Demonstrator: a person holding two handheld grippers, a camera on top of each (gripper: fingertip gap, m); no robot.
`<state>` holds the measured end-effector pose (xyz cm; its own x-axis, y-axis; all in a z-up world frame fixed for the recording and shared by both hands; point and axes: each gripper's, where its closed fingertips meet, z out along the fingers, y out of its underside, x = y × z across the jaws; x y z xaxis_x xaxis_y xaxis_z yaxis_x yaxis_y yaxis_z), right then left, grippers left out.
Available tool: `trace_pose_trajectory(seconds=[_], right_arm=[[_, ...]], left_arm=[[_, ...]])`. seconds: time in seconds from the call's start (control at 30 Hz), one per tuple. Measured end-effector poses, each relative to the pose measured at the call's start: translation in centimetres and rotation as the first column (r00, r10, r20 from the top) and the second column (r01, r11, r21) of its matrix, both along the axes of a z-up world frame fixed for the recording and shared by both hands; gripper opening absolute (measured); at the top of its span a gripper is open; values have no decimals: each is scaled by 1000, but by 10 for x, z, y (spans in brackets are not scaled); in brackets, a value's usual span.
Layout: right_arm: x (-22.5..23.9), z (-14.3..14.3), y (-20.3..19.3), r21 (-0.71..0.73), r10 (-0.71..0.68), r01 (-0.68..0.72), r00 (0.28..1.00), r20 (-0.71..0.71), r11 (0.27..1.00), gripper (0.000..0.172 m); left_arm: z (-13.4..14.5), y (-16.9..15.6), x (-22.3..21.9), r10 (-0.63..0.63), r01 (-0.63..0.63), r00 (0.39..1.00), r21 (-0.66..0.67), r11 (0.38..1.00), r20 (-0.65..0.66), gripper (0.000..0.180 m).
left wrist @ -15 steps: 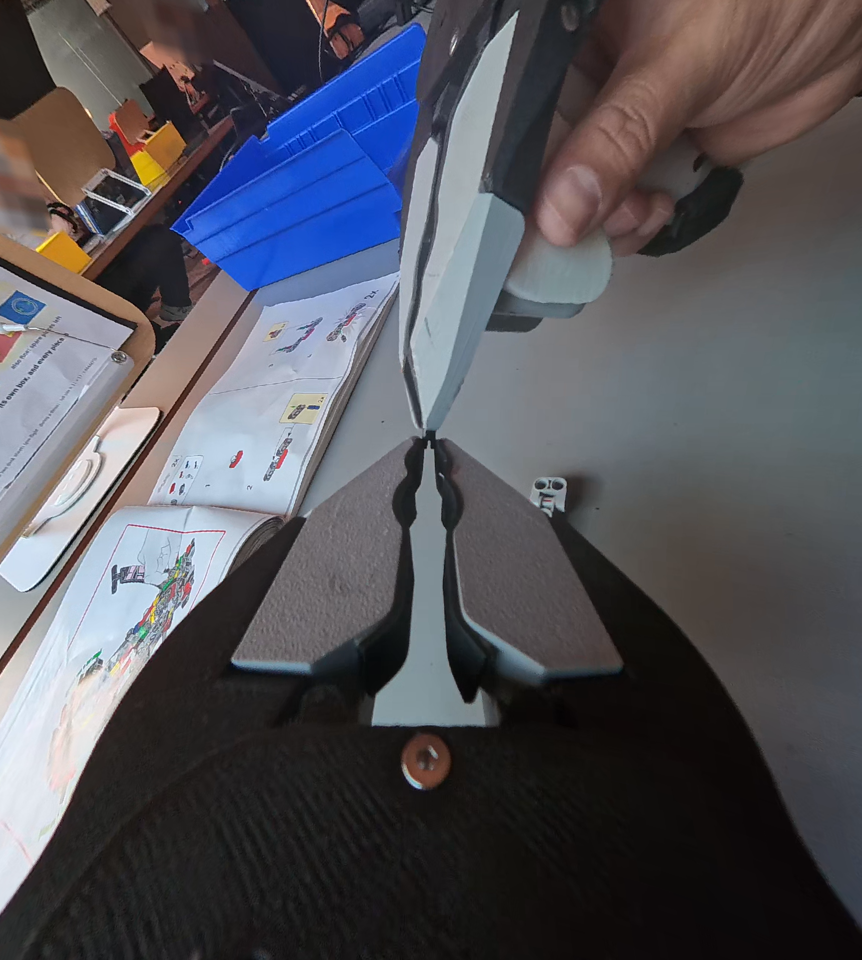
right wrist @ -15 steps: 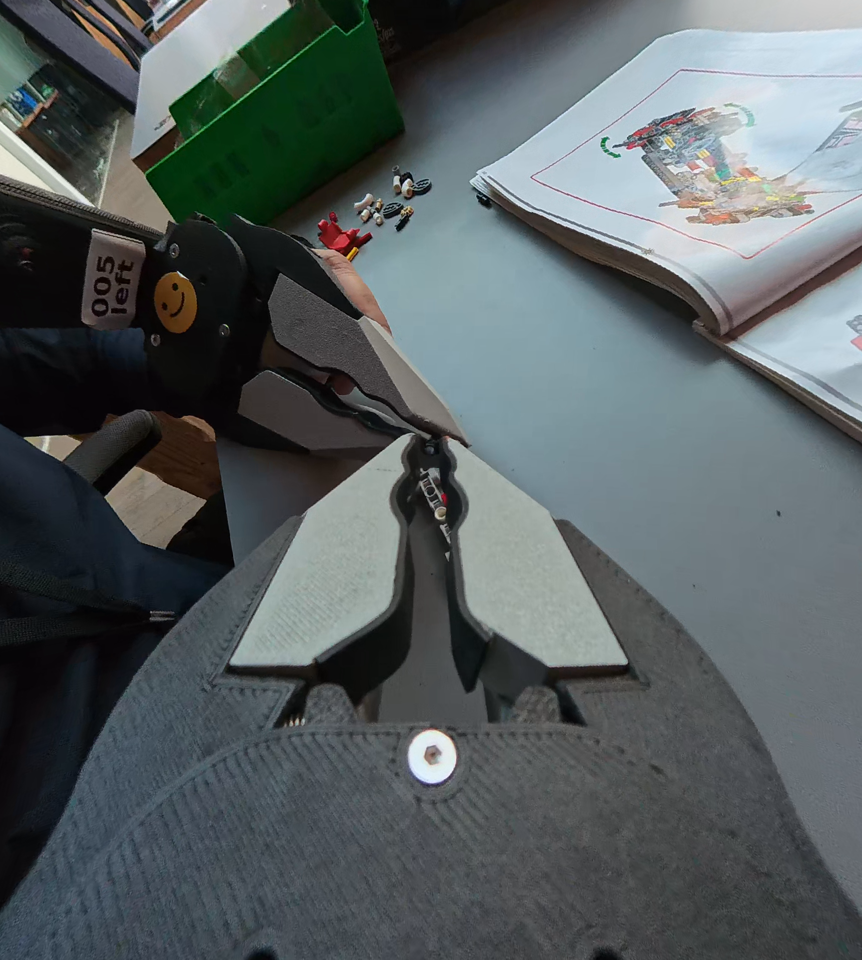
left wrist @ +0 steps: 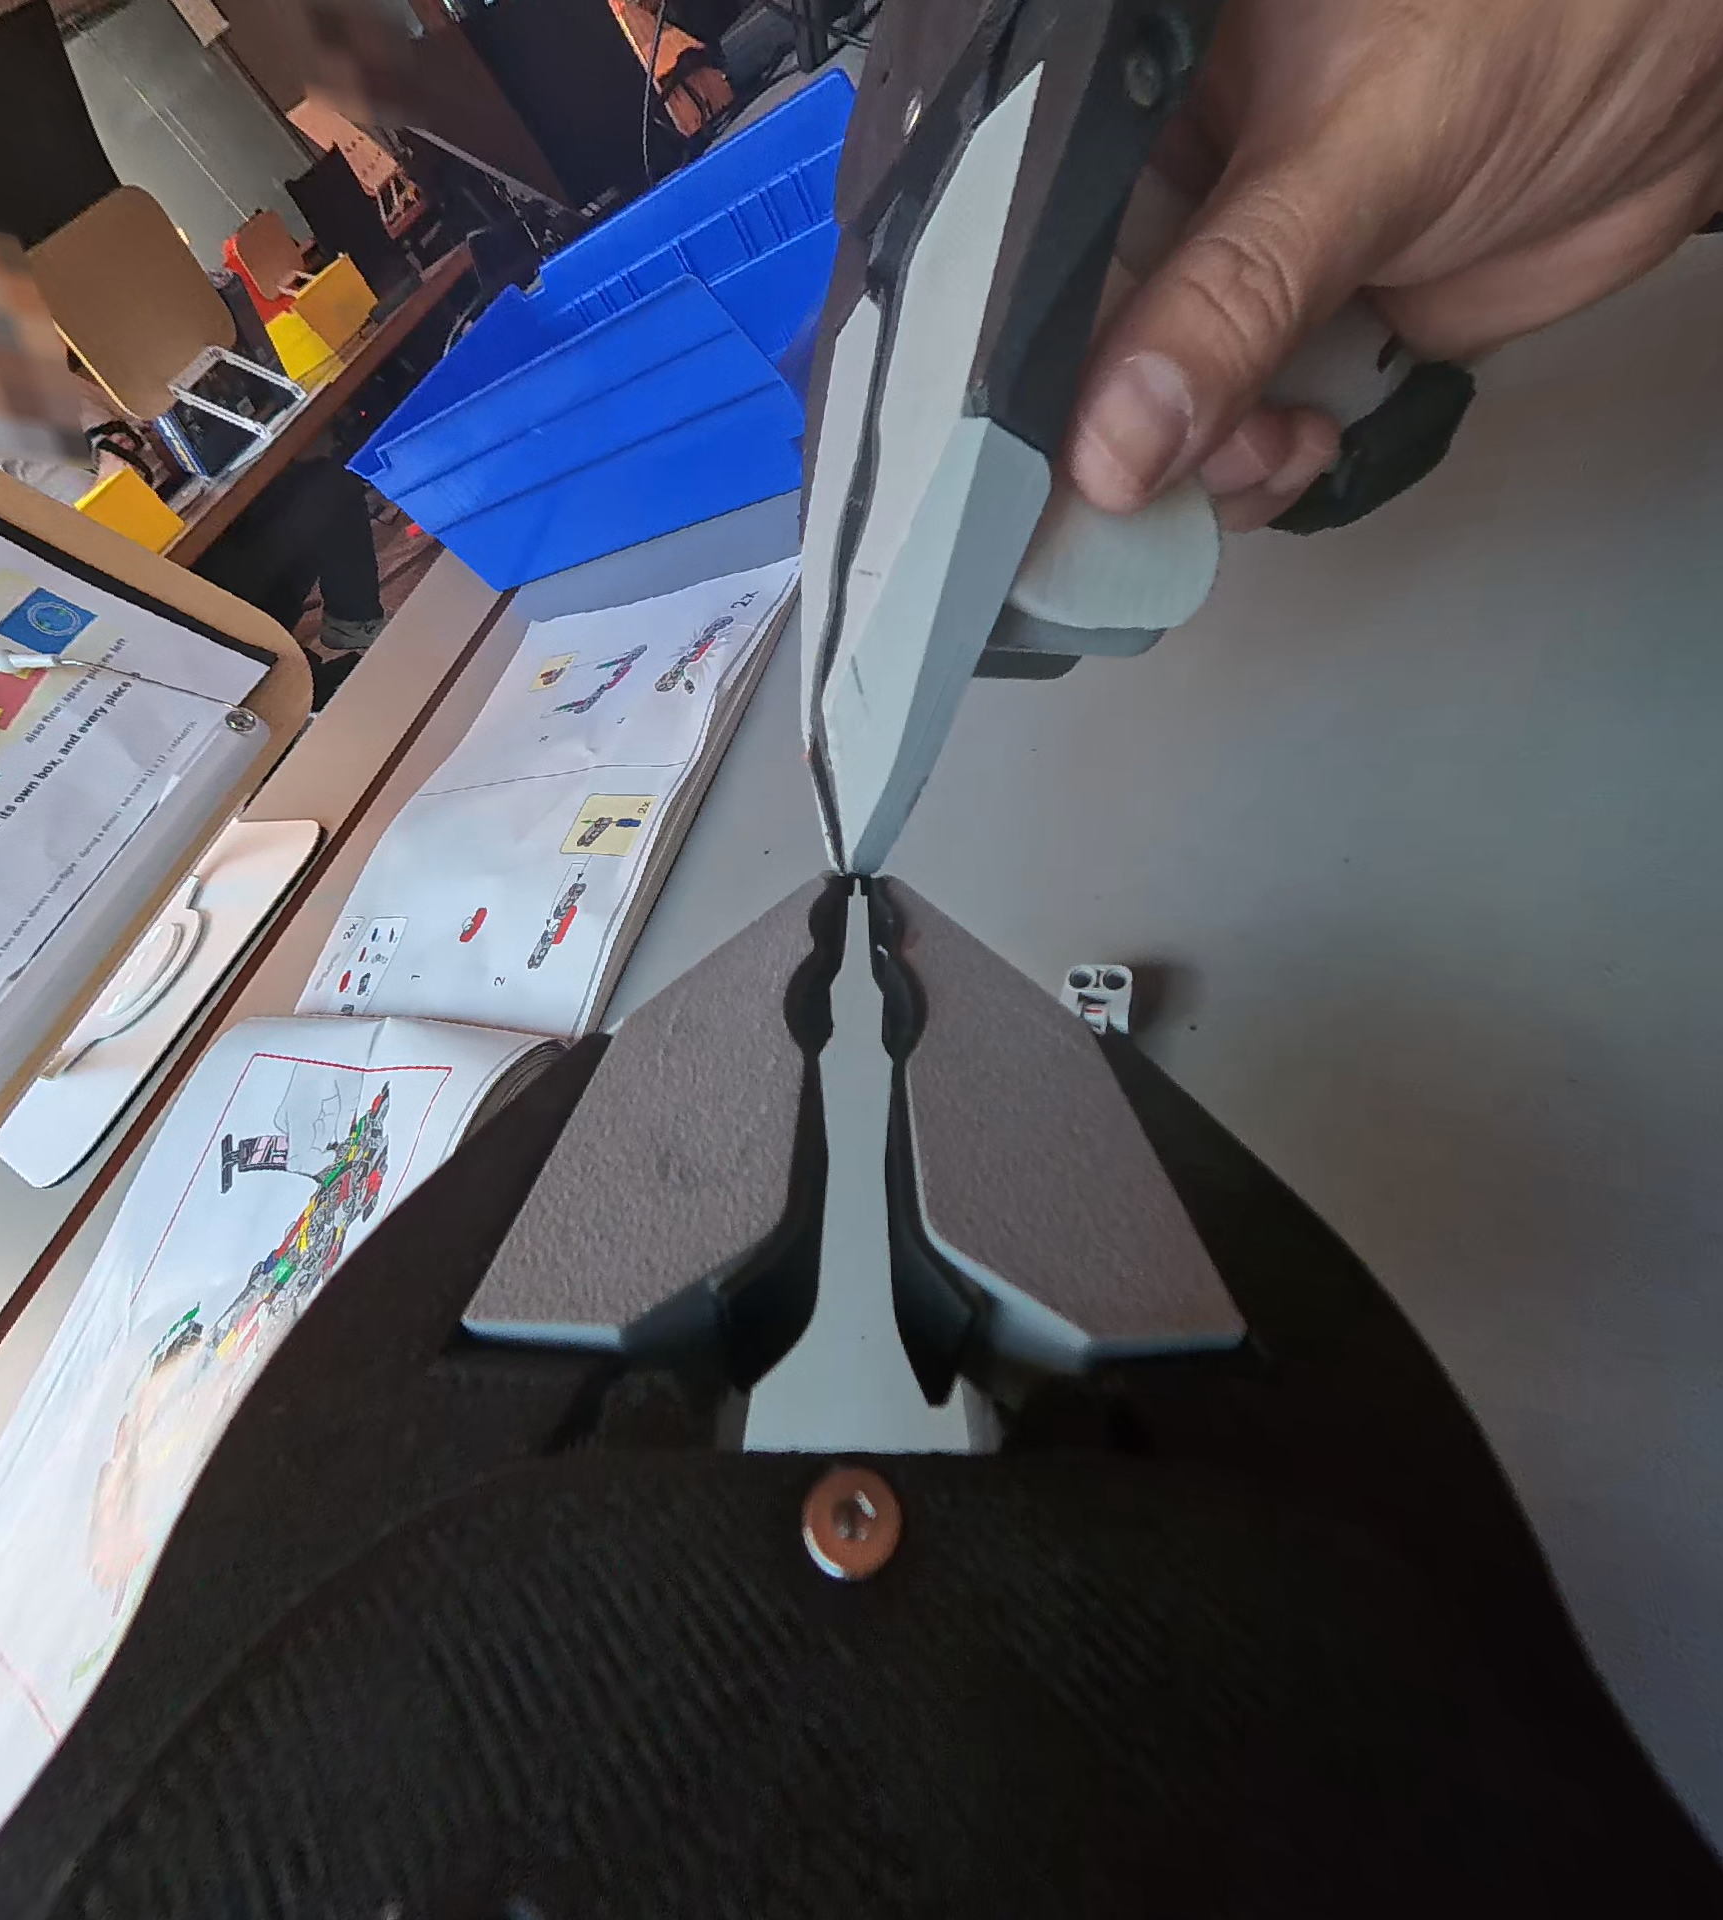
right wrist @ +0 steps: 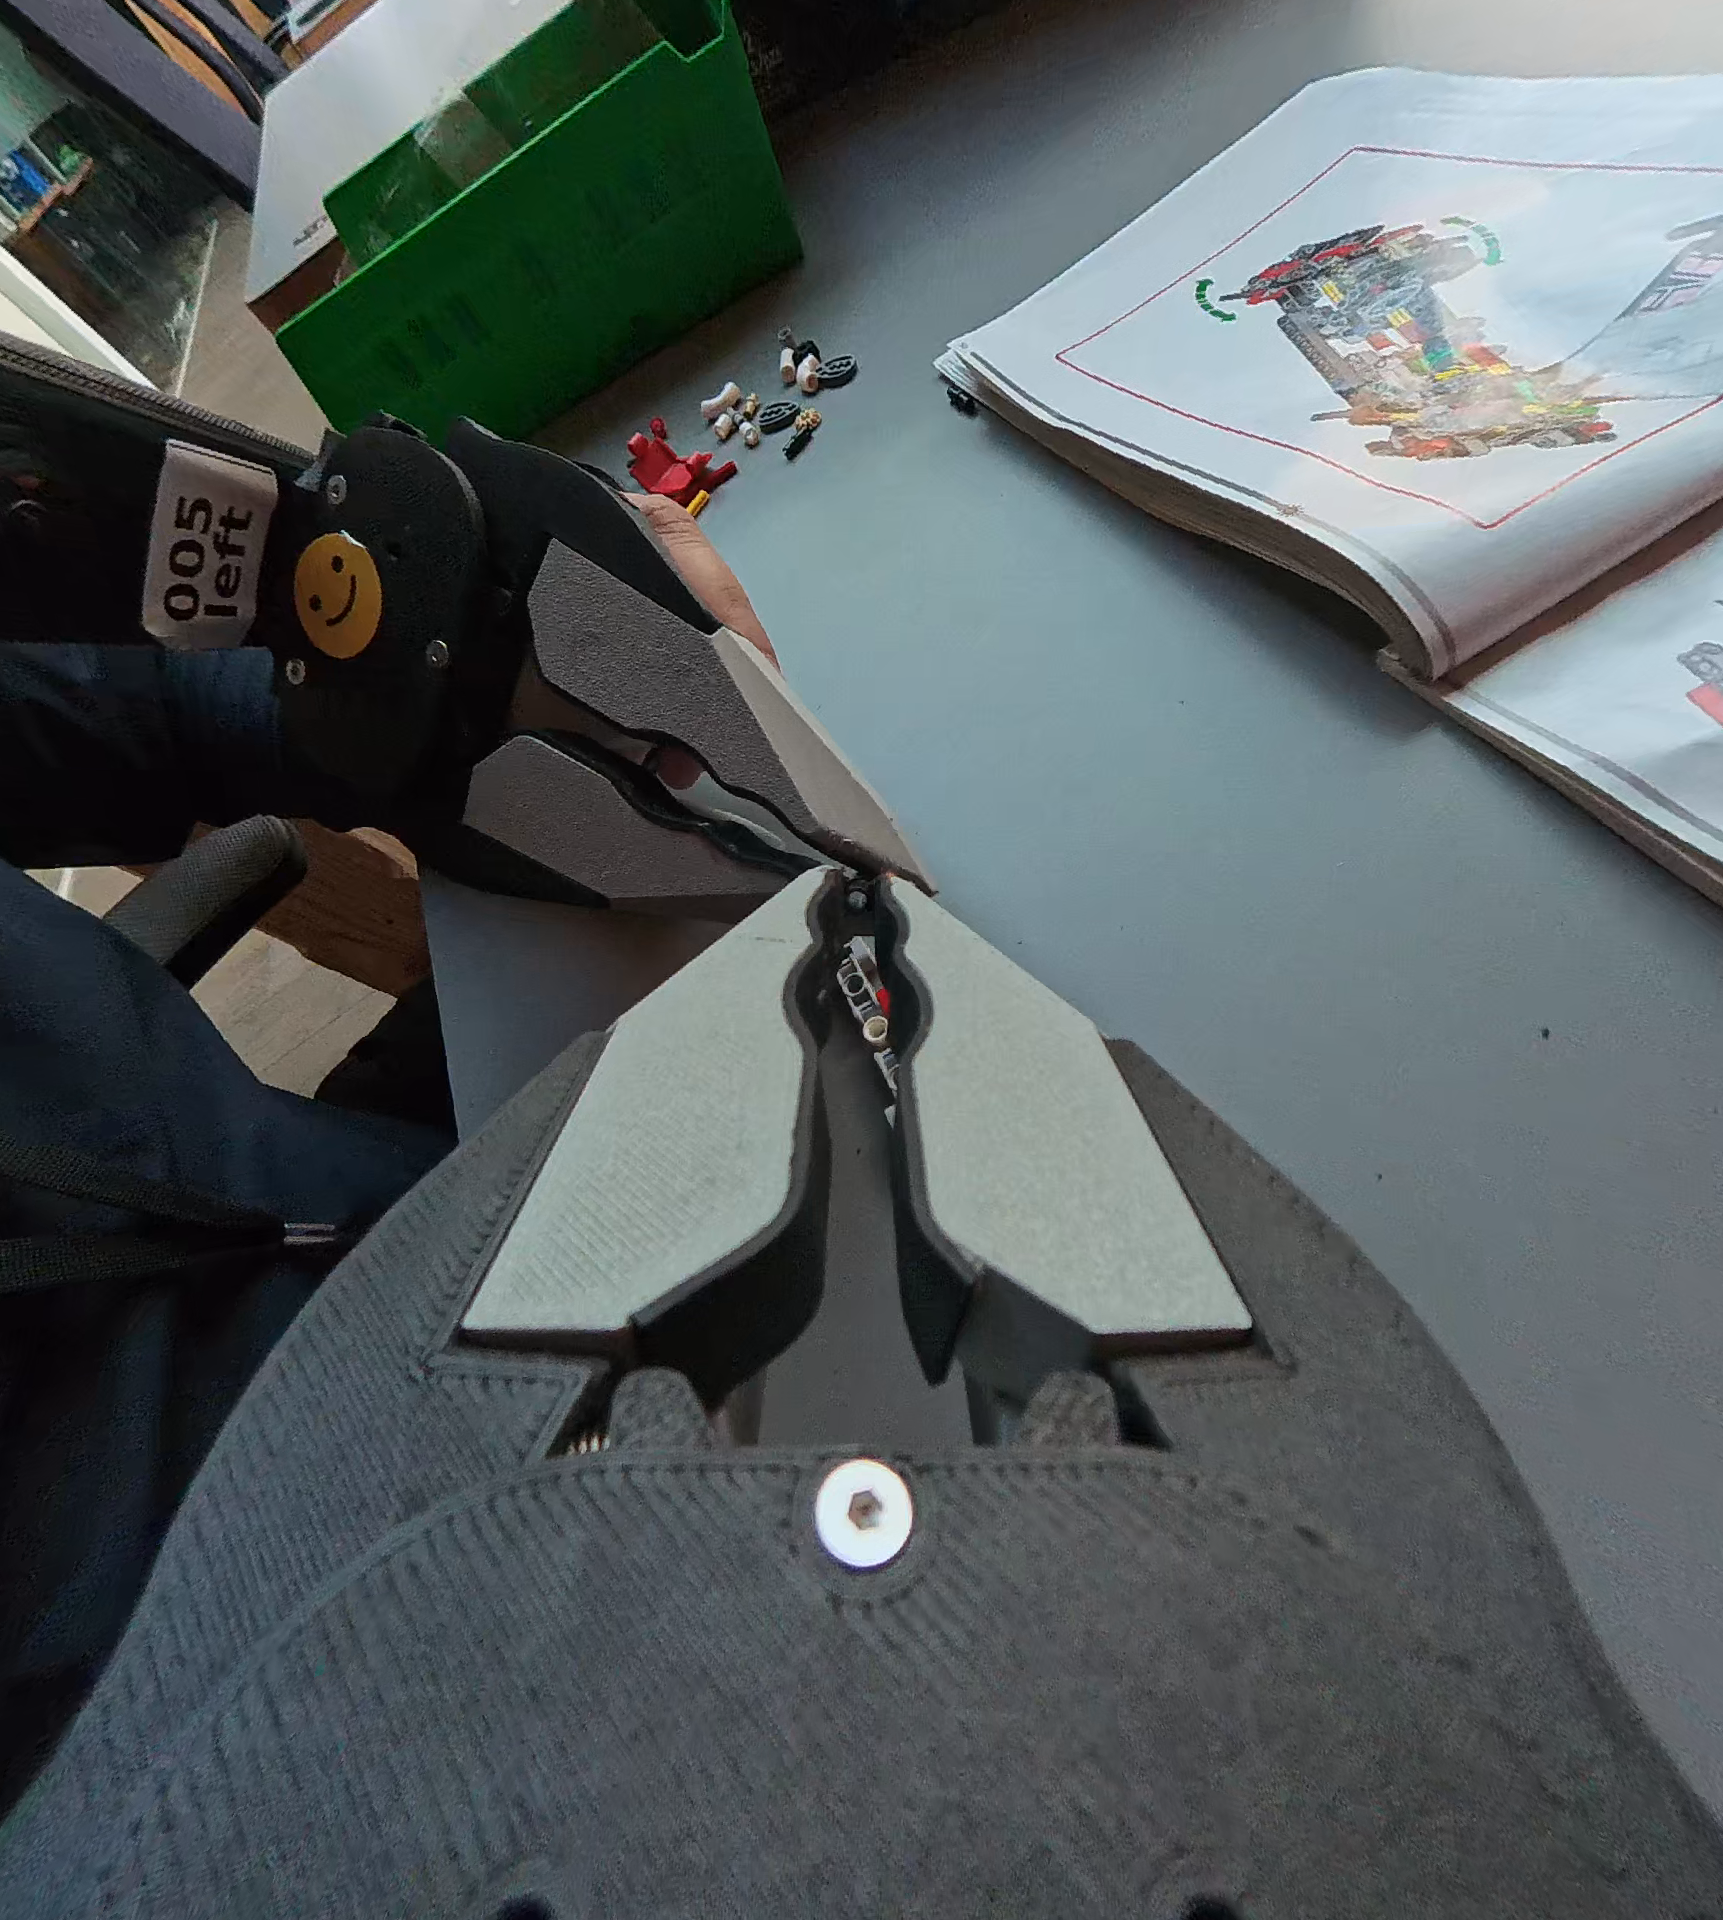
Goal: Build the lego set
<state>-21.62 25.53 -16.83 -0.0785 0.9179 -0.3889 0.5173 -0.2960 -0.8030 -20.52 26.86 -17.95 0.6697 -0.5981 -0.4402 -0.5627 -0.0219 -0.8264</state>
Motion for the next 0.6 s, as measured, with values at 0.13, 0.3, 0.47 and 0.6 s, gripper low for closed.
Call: trace_pose_trajectory(seconds=[0.13,0.3,0.47,0.6], right_arm=[[0,0,0,-3,-1,1,1000,-1,1000,2],[0,0,0,2,0,0,1000,0,1000,2],[1,0,-1,1,2,-2,1000,3,1000,3],[1,0,0,3,0,0,1000,5,1000,2]], left_arm=[[0,0,0,0,0,1000,-5,1000,3,2],[0,0,0,-1,2,1000,-5,1000,7,2],[-1,0,0,-2,2,1000,-6,1000,5,2],[0,0,0,-3,3,1000,-6,1000,5,2]])
